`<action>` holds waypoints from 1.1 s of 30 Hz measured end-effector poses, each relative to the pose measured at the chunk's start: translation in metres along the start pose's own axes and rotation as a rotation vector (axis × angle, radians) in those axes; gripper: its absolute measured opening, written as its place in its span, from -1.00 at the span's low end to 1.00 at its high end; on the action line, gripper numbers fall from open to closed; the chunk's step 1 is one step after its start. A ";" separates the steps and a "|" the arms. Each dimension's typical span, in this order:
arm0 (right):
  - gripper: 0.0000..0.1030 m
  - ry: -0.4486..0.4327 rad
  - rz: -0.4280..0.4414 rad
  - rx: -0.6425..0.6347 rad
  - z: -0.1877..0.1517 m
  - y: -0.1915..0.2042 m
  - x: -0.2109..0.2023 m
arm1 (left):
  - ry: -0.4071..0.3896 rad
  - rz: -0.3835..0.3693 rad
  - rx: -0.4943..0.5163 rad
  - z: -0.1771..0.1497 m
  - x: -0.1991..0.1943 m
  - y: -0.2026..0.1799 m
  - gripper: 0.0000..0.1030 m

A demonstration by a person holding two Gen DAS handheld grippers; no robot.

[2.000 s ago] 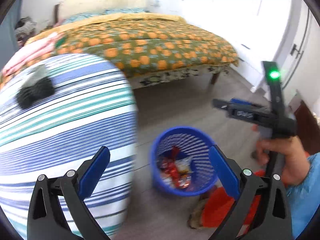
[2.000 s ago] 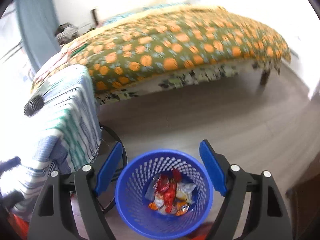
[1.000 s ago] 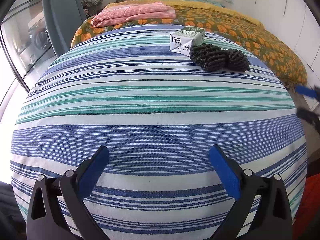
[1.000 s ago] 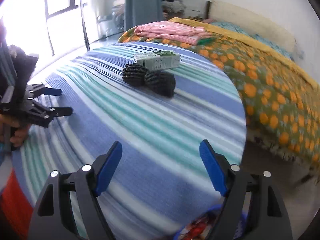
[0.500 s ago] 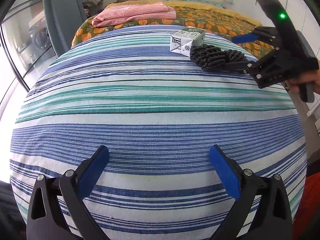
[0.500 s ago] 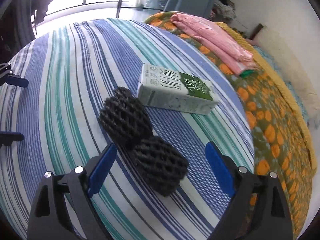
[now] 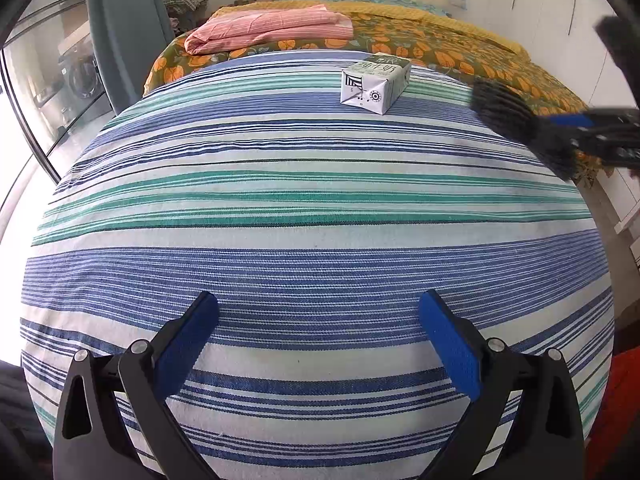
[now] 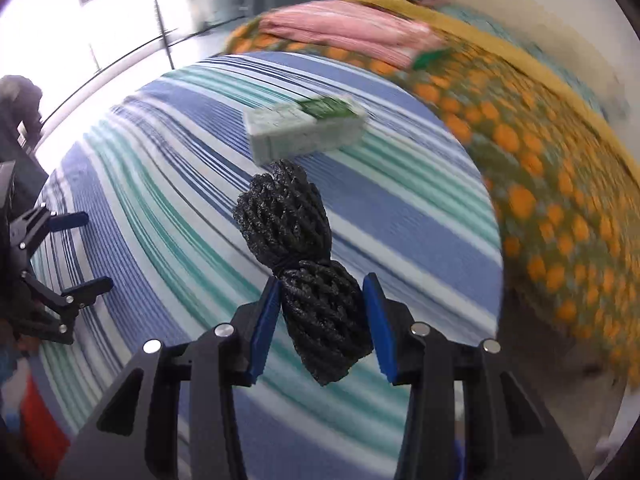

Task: Collect trash
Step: 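Grasp the black scrubbers with the right tool while the left tool grasps the milk carton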

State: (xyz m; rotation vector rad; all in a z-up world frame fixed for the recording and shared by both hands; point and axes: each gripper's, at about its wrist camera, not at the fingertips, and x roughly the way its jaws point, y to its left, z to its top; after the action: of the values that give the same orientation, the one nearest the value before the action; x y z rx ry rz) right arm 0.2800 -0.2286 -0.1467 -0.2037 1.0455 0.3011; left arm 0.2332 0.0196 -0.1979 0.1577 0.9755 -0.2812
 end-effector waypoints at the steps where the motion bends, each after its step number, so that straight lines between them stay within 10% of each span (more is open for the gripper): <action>1: -0.19 0.013 0.004 0.046 -0.008 -0.003 -0.005 | 0.003 -0.015 0.010 0.004 0.002 0.000 0.91; 16: -0.19 -0.065 0.134 0.346 -0.068 -0.015 -0.015 | -0.048 -0.042 0.131 0.173 0.079 -0.034 0.91; 25: -0.19 -0.072 0.215 0.451 -0.088 -0.027 -0.019 | -0.043 0.018 0.217 0.198 0.115 -0.061 0.90; 28: -0.19 -0.073 0.235 0.488 -0.090 -0.032 -0.021 | -0.039 0.018 0.211 0.198 0.120 -0.061 0.28; 33: -0.19 -0.087 0.240 0.547 -0.093 -0.038 -0.028 | -0.053 0.022 0.138 0.186 0.102 -0.048 0.03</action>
State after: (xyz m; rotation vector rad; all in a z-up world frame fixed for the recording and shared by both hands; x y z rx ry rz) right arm 0.2043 -0.2966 -0.1668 0.4257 1.0296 0.2264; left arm 0.4200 -0.0907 -0.1807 0.2850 0.9013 -0.3309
